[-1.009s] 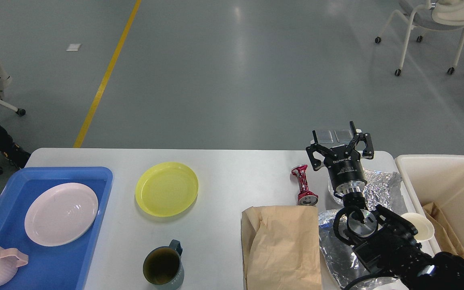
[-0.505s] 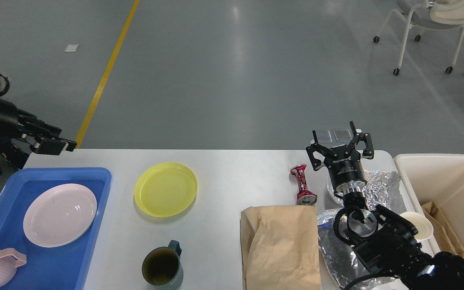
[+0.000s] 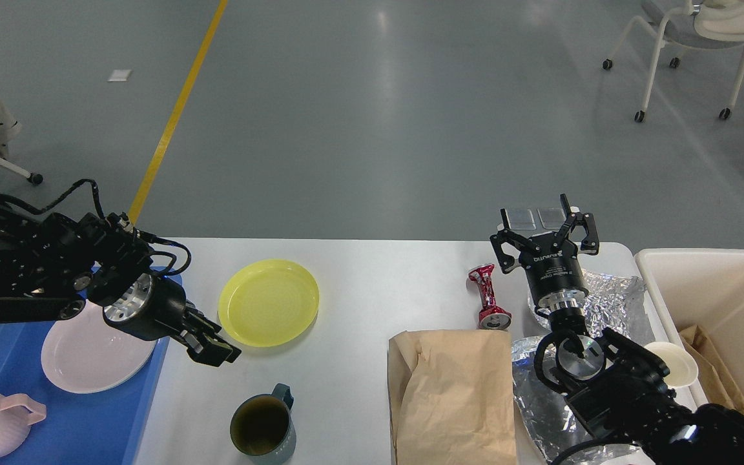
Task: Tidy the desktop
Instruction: 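Reach the left gripper to the dark green mug and grasp it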
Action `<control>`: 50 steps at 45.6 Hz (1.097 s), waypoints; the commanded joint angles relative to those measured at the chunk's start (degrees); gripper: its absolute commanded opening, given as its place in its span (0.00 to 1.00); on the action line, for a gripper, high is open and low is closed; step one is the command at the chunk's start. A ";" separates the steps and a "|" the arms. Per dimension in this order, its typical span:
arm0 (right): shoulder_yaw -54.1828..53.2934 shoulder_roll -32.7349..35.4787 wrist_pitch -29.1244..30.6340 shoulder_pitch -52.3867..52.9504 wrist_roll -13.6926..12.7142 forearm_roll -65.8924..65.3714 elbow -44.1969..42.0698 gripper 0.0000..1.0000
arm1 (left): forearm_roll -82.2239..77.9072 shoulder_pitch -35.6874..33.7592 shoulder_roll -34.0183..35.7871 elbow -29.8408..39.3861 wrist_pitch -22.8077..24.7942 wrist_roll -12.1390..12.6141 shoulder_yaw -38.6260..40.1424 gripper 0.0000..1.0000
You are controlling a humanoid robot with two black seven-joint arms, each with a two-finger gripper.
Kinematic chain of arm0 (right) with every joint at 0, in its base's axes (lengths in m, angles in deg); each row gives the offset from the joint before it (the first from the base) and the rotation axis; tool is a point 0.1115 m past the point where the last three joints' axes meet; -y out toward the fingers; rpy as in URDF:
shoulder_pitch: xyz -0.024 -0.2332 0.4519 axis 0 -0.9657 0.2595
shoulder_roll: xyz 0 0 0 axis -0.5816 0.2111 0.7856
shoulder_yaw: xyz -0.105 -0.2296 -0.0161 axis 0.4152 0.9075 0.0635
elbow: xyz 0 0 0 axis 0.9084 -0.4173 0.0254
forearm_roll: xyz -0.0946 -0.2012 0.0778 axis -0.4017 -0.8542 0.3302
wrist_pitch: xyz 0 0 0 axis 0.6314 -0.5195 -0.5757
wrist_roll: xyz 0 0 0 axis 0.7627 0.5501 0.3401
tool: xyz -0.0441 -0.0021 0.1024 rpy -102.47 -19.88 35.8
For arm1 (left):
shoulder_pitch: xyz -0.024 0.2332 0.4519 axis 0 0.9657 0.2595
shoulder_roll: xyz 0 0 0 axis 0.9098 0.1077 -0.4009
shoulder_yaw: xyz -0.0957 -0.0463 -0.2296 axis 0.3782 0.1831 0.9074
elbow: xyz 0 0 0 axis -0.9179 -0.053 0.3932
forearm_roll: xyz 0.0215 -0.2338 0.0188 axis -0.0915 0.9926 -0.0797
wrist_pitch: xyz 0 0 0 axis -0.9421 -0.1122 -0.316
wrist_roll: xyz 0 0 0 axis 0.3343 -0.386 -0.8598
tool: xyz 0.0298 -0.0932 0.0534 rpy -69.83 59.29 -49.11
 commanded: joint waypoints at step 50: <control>0.00 -0.05 0.00 -0.09 0.00 0.00 -0.02 1.00 | 12.65 5.55 6.61 14.01 0.53 14.48 -0.40 0.57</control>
